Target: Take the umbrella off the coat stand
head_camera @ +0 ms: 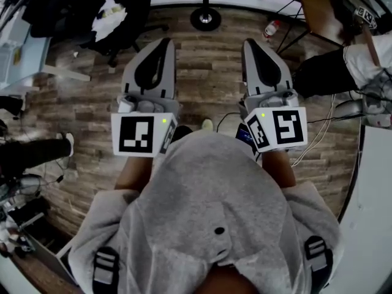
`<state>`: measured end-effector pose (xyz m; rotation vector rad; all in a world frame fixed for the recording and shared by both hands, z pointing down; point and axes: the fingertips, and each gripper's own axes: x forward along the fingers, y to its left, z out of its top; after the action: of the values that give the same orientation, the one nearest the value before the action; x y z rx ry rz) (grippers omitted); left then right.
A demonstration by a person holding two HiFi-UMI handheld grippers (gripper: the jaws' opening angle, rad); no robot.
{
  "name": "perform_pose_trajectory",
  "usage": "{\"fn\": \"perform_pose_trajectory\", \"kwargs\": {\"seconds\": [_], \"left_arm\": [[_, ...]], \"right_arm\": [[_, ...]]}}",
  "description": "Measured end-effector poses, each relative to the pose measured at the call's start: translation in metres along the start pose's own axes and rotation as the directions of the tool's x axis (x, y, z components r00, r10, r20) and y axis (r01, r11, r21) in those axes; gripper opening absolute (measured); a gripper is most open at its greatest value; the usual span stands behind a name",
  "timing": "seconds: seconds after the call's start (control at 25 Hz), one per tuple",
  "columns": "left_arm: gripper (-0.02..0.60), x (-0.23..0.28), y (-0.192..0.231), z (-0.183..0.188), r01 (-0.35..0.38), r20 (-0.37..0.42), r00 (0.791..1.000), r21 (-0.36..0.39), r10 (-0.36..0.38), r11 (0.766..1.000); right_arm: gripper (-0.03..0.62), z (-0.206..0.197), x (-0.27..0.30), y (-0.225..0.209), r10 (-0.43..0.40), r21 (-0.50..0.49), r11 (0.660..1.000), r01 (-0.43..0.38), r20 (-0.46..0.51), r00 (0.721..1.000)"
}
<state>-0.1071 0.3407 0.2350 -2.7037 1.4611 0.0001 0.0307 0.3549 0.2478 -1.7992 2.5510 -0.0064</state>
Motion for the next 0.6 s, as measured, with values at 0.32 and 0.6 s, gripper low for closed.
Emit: {"fn": "perform_pose_trajectory", "kwargs": {"seconds": [0.32, 0.6], "left_arm": [[0.011, 0.008, -0.010, 0.007, 0.005, 0.003, 1.000, 0.009, -0.005, 1.000], [0.011, 0.008, -0.018, 0.009, 0.021, 0.010, 1.000, -0.004, -0.021, 1.000]], "right_arm": [[0.014, 0.006, 0.001, -0.010, 0.013, 0.025, 1.000, -0.014, 0.030, 0.999], [0.014, 0.006, -0.004, -0.007, 0.023, 0.012, 1.000, -0.023, 0.033, 0.999]]}}
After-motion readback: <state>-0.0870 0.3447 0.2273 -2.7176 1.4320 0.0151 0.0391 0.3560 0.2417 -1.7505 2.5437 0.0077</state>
